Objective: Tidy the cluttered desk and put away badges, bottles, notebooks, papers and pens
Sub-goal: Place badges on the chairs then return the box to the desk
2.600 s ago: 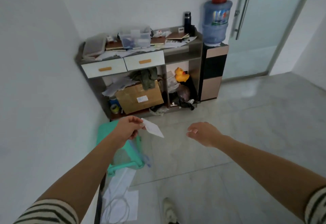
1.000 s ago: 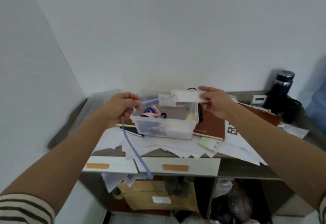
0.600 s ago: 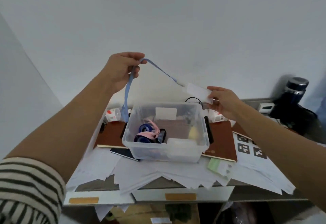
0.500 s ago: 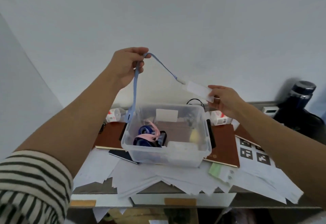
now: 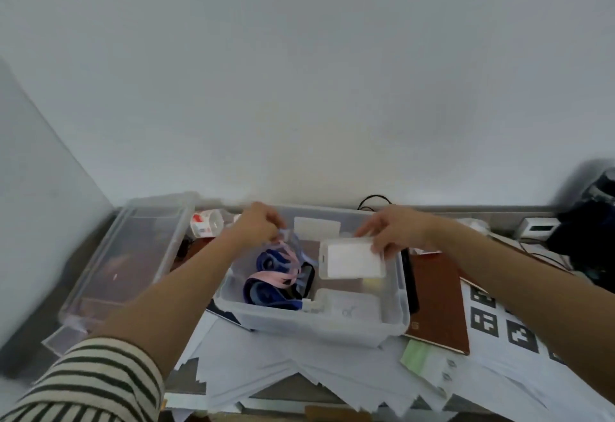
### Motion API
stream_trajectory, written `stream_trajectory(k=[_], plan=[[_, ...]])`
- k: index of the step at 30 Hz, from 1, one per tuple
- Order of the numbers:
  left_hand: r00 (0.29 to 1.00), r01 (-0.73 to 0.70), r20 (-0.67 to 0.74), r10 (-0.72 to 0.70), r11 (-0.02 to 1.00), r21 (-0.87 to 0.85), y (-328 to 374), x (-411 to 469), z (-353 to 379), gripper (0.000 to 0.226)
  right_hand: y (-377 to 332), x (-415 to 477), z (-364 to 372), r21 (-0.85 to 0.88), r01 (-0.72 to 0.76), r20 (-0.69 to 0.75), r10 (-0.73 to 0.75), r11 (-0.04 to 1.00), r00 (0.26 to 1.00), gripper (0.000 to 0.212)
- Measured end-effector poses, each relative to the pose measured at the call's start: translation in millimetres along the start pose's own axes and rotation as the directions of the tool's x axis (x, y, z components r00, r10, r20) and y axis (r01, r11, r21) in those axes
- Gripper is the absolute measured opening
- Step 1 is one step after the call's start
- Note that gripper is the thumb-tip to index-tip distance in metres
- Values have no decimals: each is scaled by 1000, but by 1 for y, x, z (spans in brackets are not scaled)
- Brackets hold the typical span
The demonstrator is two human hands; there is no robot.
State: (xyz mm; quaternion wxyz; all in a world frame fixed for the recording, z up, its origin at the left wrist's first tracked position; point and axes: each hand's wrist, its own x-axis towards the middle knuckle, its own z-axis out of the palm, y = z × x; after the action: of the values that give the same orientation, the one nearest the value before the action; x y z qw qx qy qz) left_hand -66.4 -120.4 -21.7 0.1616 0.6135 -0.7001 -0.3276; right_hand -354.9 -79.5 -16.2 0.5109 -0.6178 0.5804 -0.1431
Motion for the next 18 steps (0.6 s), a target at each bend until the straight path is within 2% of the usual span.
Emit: stream_trajectory(k=[2,4,7,9,11,15,18], plan=[[997,-52,63,36,961,273,-11,-1,17,17,-3,3,19,-228,1,91,20,974,996,38],[988,-101,149,40,897,430,-15,-4,30,19,-4,9,34,-412,23,133,36,911,990,36],[956,-175,292,-32,735,655,-19,-10,42,21,-4,15,50,-647,50,123,39,761,992,25],[947,-173,311,-76,695,698,-23,-12,46,23,-2,14,55,-767,64,106,28,638,994,23],[951,-186,305,-48,700,690,-25,-14,48,21,1,12,58,-816,74,99,12,574,995,28],[964,-254,211,162,800,544,-27,-14,53,27,6,14,65,-828,114,135,-2,549,991,34],[934,-305,331,133,779,549,-25,-17,67,29,12,16,71,-855,131,137,-25,501,990,28]])
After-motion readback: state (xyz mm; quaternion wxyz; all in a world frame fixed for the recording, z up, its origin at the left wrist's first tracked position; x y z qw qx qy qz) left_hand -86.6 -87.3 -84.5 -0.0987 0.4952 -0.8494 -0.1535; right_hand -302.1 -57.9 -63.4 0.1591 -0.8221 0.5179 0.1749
